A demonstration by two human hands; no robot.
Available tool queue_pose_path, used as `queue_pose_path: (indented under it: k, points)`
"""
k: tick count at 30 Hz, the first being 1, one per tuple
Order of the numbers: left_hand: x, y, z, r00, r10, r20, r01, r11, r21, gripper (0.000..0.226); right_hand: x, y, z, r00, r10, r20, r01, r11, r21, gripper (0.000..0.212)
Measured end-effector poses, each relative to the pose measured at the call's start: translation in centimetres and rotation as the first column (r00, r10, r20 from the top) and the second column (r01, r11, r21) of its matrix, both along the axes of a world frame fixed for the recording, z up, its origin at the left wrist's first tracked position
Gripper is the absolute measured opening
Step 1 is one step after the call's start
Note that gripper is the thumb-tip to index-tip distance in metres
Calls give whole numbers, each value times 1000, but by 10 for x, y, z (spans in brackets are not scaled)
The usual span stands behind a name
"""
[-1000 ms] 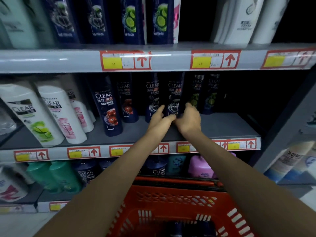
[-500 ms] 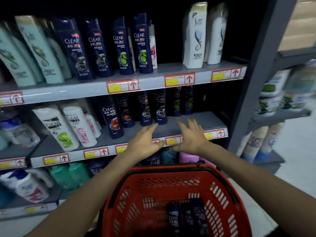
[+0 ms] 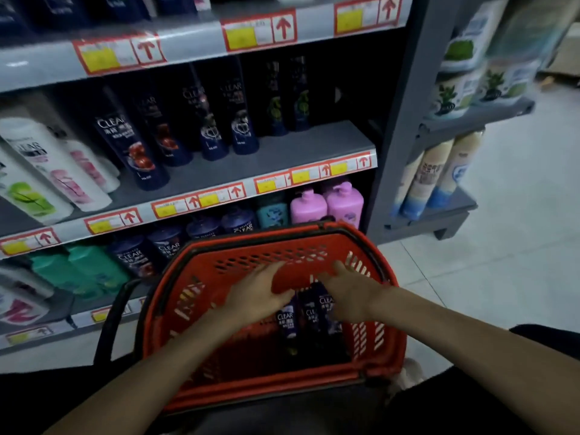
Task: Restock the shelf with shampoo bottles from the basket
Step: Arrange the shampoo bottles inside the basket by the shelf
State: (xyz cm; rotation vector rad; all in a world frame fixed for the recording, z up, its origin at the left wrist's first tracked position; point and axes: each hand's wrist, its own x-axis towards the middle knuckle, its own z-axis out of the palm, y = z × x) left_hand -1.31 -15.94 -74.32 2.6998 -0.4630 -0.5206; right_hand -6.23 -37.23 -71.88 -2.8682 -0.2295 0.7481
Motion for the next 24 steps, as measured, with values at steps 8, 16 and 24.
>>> queue_pose_path:
  k: [8,16,24]
  points:
    - [1,-65,-111,872,280,-403,-344,934,-95,63,-41,-15,-41,980,145,-137,-164,976,-145,54]
    - [16,-126,-170,718,467,-517,-580,812,-71,65,-42,-30,-47,978,180,-103,-195,967,-164,48]
    - [21,-145,-198,605,556,-570,-704,707,-58,62,-36,-30,-52,966,214,-145,-243,942,-233,57]
